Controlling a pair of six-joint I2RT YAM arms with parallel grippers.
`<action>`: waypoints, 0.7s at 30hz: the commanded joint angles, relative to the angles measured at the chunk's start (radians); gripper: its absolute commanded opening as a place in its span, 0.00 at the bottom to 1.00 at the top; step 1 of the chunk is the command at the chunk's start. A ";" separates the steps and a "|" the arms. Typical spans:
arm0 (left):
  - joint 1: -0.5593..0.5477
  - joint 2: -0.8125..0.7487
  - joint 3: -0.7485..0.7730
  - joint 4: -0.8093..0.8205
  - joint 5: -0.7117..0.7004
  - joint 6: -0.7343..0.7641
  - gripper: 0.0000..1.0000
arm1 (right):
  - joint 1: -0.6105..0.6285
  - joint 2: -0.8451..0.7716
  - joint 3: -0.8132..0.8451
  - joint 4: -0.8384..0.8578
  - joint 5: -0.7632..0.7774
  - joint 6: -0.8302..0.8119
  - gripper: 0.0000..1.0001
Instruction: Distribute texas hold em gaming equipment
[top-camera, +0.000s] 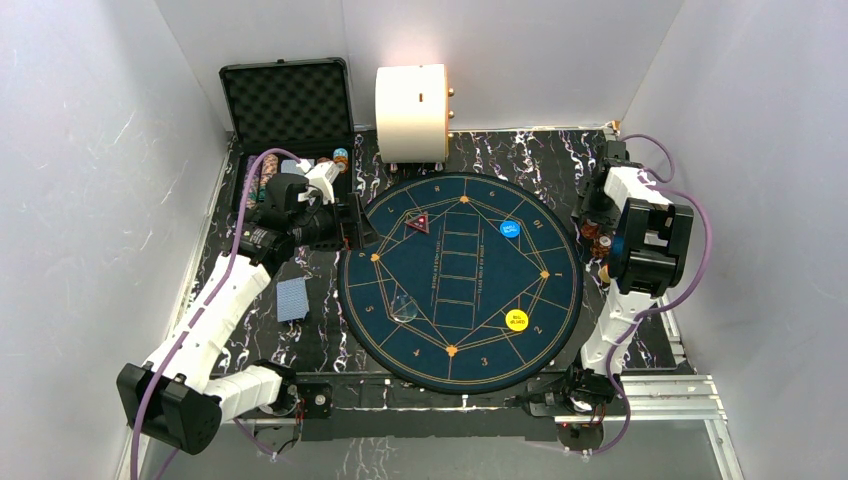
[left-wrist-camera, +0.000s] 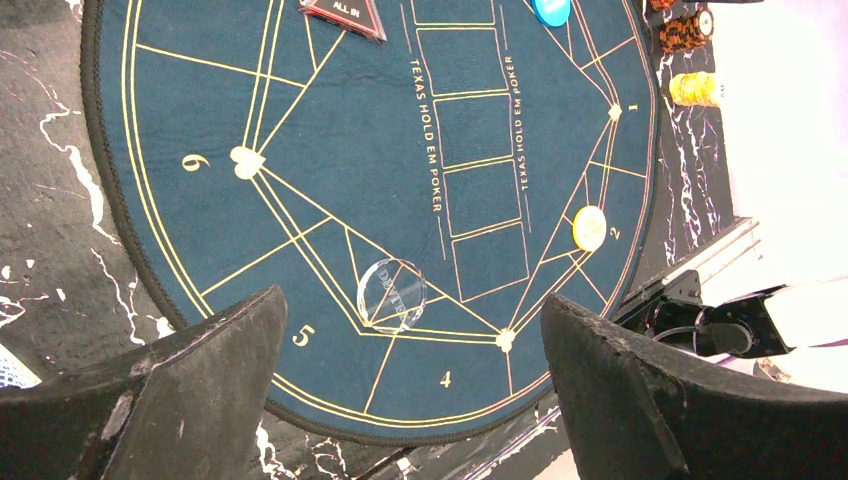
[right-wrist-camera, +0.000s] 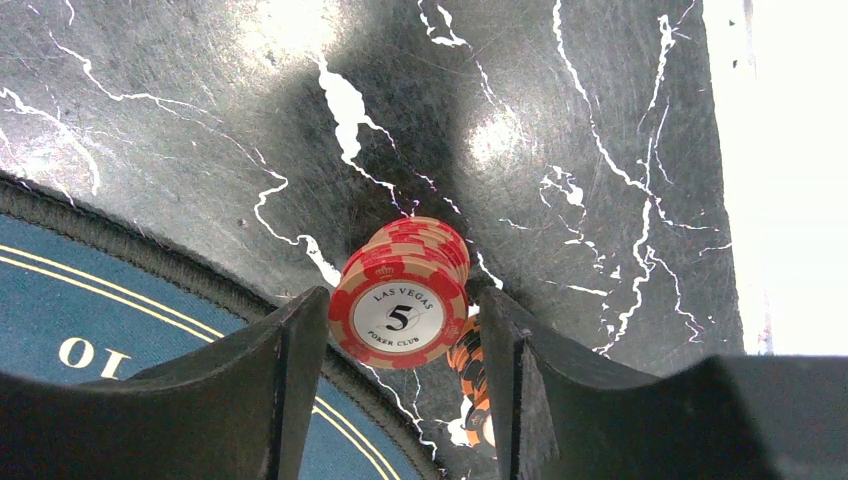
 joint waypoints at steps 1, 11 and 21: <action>-0.003 -0.017 0.012 -0.002 -0.004 0.013 0.99 | -0.008 -0.012 0.041 0.009 0.012 0.007 0.65; -0.003 -0.012 0.015 0.002 0.002 0.010 0.98 | -0.012 -0.009 0.065 0.011 -0.004 0.010 0.60; -0.003 -0.016 0.010 0.002 0.004 0.011 0.98 | -0.015 -0.009 0.055 0.018 -0.006 0.012 0.55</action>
